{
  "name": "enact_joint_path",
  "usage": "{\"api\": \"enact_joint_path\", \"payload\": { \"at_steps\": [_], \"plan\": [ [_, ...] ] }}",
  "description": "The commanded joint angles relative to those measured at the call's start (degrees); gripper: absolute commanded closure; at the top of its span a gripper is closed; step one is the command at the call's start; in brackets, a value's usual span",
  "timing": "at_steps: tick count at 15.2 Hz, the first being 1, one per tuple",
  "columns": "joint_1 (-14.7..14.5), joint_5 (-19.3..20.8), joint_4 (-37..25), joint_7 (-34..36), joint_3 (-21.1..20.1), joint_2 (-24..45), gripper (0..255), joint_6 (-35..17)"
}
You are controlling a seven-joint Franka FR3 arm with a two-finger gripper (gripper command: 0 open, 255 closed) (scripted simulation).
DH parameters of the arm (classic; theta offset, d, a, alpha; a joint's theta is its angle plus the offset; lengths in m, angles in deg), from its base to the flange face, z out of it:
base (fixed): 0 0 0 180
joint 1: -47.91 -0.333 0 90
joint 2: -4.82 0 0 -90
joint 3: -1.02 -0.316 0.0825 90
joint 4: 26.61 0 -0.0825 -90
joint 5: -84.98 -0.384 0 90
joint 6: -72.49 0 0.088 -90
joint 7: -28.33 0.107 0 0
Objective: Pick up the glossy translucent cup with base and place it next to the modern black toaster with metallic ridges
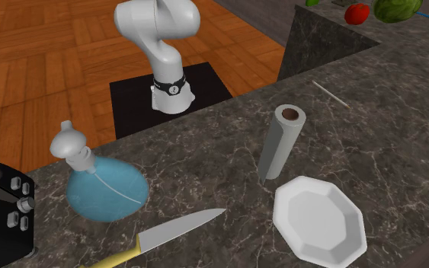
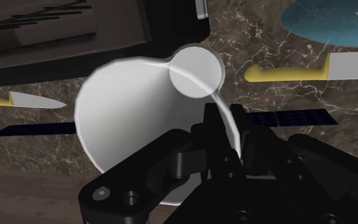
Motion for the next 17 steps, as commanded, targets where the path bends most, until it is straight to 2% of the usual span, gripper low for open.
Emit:
{"api": "enact_joint_path", "payload": {
  "at_steps": [1, 17],
  "plan": [
    [0.03, 0.12, 1.48, 0.34, 0.03, 0.06, 255, -1.56],
    [0.46, 1.09, 11.13, 2.91, 0.23, 2.25, 255, -13.16]
  ]
}}
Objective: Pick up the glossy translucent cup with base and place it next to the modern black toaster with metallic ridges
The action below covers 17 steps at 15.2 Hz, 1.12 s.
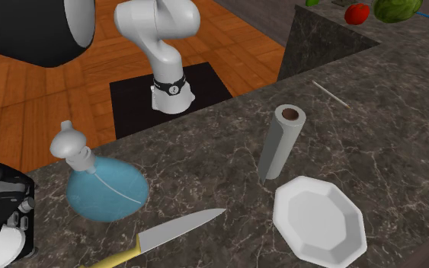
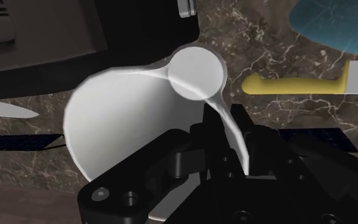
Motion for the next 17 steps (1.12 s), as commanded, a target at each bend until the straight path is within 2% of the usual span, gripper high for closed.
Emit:
{"api": "enact_joint_path", "payload": {
  "at_steps": [1, 17],
  "plan": [
    [0.25, 0.26, 1.41, 0.46, 0.25, 0.72, 255, -1.37],
    [0.81, 1.21, 7.17, 2.84, 0.36, 5.46, 255, -11.67]
  ]
}}
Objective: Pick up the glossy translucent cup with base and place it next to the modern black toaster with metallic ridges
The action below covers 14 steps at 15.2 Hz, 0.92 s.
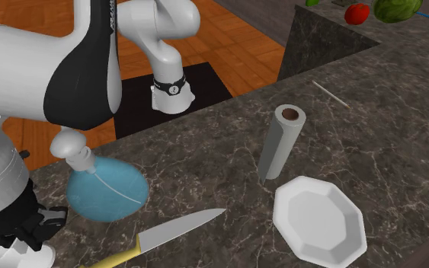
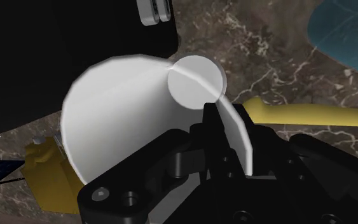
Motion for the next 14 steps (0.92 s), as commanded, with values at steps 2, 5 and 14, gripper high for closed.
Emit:
{"api": "enact_joint_path", "payload": {
  "at_steps": [2, 5, 14],
  "plan": [
    [0.19, 0.15, 0.43, 0.17, 0.20, 0.15, 255, -0.14],
    [0.22, 0.15, 0.43, 0.17, 0.17, 0.15, 255, -0.14],
    [-0.32, 0.16, -0.44, 0.21, -0.16, -2.29, 0, 3.26]
  ]
}}
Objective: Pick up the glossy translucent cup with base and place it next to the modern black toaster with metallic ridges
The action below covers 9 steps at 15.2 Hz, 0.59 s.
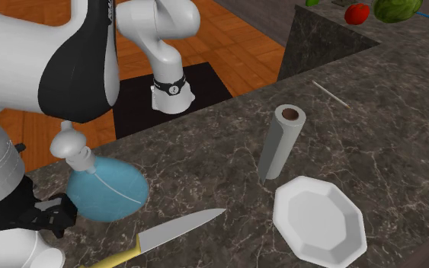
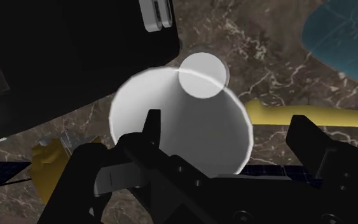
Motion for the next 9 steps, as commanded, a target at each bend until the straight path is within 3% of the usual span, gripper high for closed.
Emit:
{"api": "enact_joint_path", "payload": {
  "at_steps": [1, 9],
  "plan": [
    [-0.57, -0.03, -1.05, 0.11, -0.37, -2.16, 0, 3.35],
    [-0.76, -0.05, -1.53, 0.11, -0.53, -3.00, 0, 4.72]
  ]
}}
